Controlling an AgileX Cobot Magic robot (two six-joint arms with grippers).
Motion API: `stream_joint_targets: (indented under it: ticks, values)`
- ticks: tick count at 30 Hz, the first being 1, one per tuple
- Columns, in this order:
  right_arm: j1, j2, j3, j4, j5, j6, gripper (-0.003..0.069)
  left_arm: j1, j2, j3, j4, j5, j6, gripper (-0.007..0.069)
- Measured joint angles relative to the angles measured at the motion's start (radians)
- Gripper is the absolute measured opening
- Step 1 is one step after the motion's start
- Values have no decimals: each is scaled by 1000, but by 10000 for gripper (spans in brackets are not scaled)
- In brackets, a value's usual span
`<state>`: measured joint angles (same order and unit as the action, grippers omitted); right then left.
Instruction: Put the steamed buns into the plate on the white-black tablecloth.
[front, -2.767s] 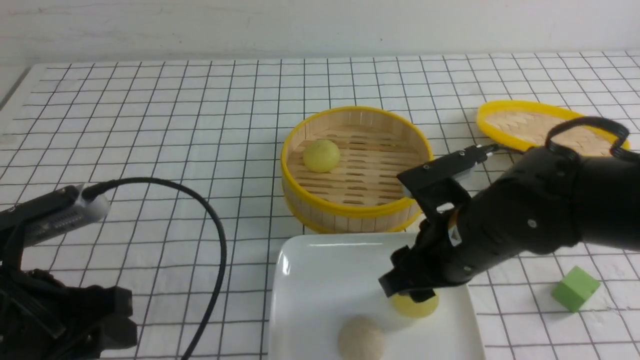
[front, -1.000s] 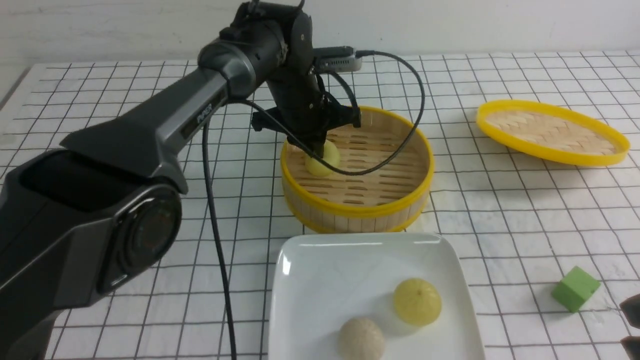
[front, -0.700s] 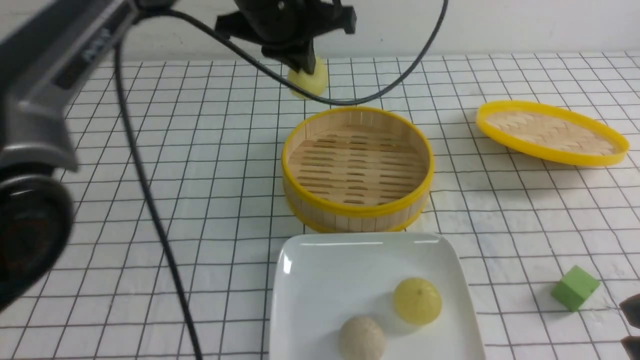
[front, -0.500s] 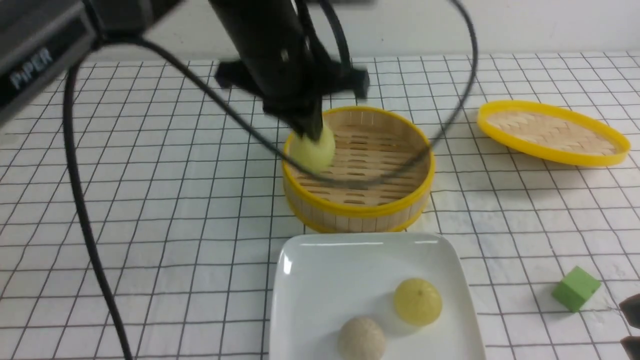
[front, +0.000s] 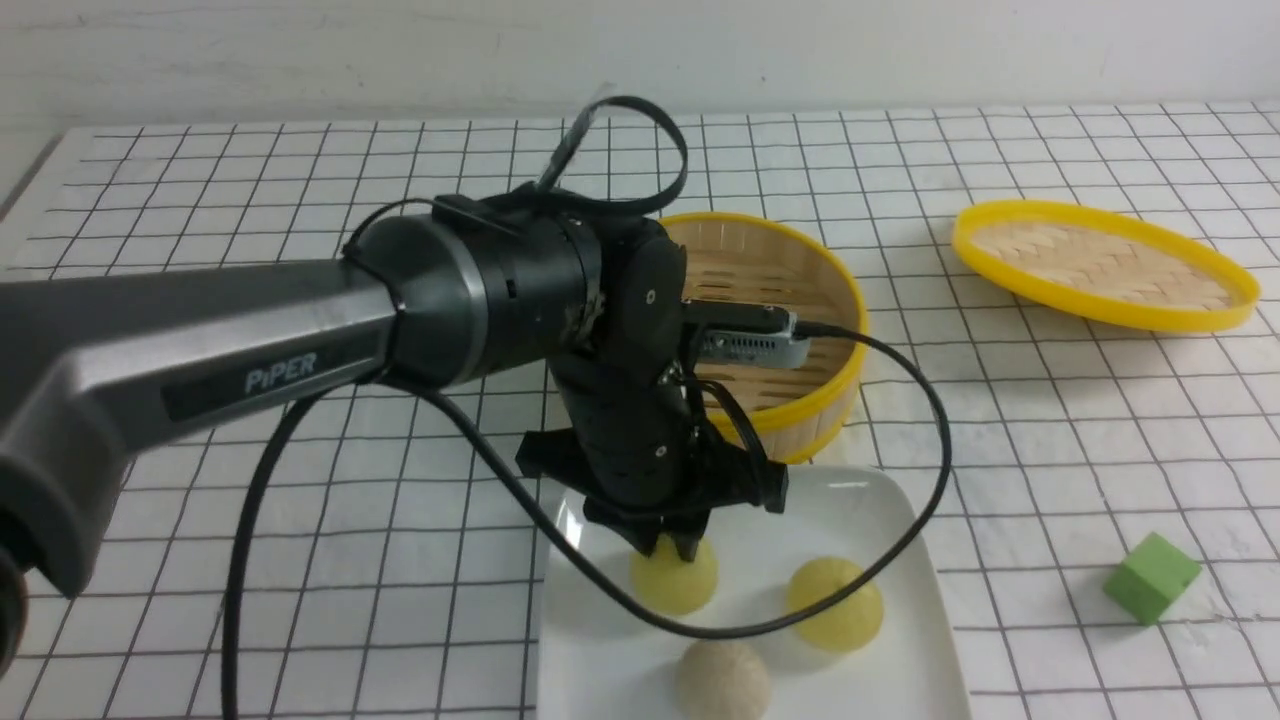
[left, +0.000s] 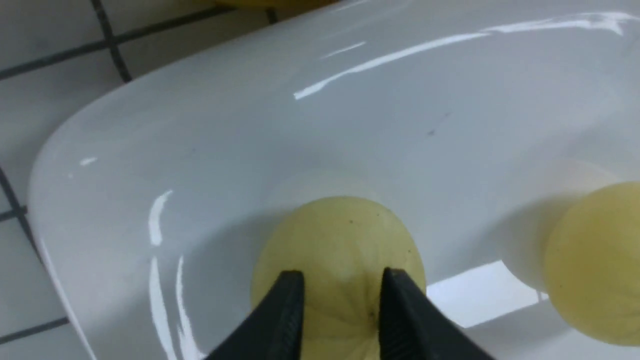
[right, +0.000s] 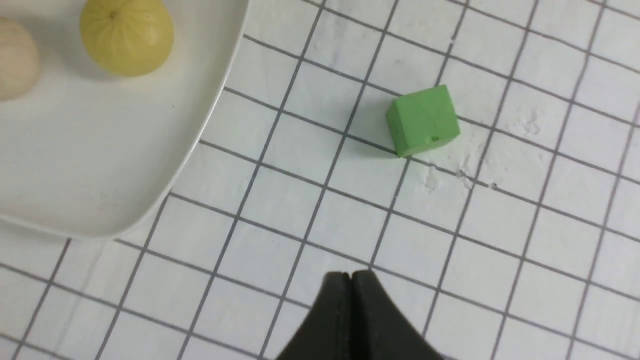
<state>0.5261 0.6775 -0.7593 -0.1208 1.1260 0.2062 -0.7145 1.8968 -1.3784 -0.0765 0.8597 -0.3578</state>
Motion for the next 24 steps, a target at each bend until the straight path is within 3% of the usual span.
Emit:
stream_joint_targets:
  ticks: [1, 3, 7, 9, 13, 17, 22, 24]
  values:
    - [0, -11, 0, 0, 0, 0, -10, 0, 0, 0, 1, 0, 0, 277]
    - [0, -180, 1, 0, 63, 14, -15, 0, -4, 0, 8, -2, 0, 386]
    - [0, -377, 64, 0, -20, 64, -15, 0, -24, 0, 49, -1, 0, 460]
    - [0, -520, 189, 0, -272, 91, -15, 0, -43, 0, 76, -1, 0, 479]
    - [0, -586, 343, 0, -563, 71, -15, 0, -50, 0, 94, 0, 0, 470]
    - [0, -587, 427, 40, -651, 51, -14, 0, -50, 0, 94, 5, 0, 377]
    - [0, -585, 429, 144, -614, -76, -14, 0, -50, 0, 96, 15, 0, 105]
    - [0, -585, 429, 177, -617, -104, -13, 0, -50, 0, 96, 15, 0, 36]
